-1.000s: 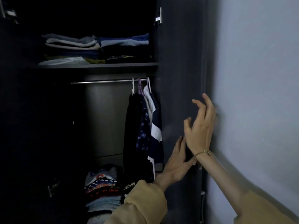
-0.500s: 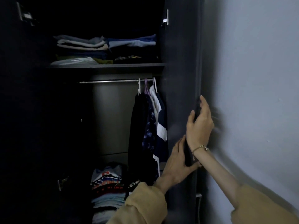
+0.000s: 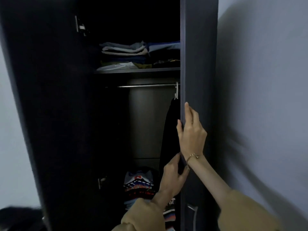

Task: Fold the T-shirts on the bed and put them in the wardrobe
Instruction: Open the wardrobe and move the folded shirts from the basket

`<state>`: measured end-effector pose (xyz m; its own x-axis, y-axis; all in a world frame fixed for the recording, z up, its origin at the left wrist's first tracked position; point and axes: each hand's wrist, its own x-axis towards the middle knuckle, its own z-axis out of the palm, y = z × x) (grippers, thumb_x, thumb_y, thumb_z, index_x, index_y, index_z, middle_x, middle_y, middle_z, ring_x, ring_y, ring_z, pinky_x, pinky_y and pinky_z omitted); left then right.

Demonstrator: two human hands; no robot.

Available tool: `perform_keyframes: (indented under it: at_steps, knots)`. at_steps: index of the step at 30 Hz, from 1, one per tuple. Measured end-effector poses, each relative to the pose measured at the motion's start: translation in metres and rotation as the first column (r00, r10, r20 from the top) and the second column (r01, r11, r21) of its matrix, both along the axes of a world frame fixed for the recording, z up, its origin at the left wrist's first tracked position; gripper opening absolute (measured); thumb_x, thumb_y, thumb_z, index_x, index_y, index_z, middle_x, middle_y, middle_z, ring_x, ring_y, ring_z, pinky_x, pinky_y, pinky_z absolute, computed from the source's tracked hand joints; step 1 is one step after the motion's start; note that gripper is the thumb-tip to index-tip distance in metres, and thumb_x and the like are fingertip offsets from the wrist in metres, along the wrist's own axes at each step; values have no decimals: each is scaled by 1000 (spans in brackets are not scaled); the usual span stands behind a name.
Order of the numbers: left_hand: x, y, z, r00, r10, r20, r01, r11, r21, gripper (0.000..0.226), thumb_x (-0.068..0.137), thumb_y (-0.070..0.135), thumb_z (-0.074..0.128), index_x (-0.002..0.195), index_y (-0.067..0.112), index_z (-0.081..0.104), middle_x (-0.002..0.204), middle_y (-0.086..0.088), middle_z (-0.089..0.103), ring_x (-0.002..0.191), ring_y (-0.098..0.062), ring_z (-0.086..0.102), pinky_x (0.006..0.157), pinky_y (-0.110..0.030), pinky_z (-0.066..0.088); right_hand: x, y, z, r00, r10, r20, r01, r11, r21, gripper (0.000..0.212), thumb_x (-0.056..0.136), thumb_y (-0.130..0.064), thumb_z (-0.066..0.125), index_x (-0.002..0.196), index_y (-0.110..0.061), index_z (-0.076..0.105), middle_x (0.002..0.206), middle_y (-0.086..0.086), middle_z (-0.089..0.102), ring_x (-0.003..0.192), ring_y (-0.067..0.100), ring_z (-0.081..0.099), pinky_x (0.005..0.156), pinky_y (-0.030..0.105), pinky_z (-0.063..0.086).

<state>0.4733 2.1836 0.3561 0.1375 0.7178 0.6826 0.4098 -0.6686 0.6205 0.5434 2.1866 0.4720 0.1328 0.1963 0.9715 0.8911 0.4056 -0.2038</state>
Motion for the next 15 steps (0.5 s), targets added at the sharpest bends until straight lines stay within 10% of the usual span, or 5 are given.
perform_keyframes:
  at_steps: [15]
  knots:
    - [-60, 83, 12, 942, 309, 134, -288, 945, -152, 8, 78, 12, 62, 85, 11, 57, 70, 2, 63, 63, -10, 59, 60, -33, 50, -53, 106, -6, 965, -24, 261, -2, 995, 100, 70, 75, -31, 75, 135, -8, 49, 120, 16, 58, 93, 22, 63, 73, 29, 57]
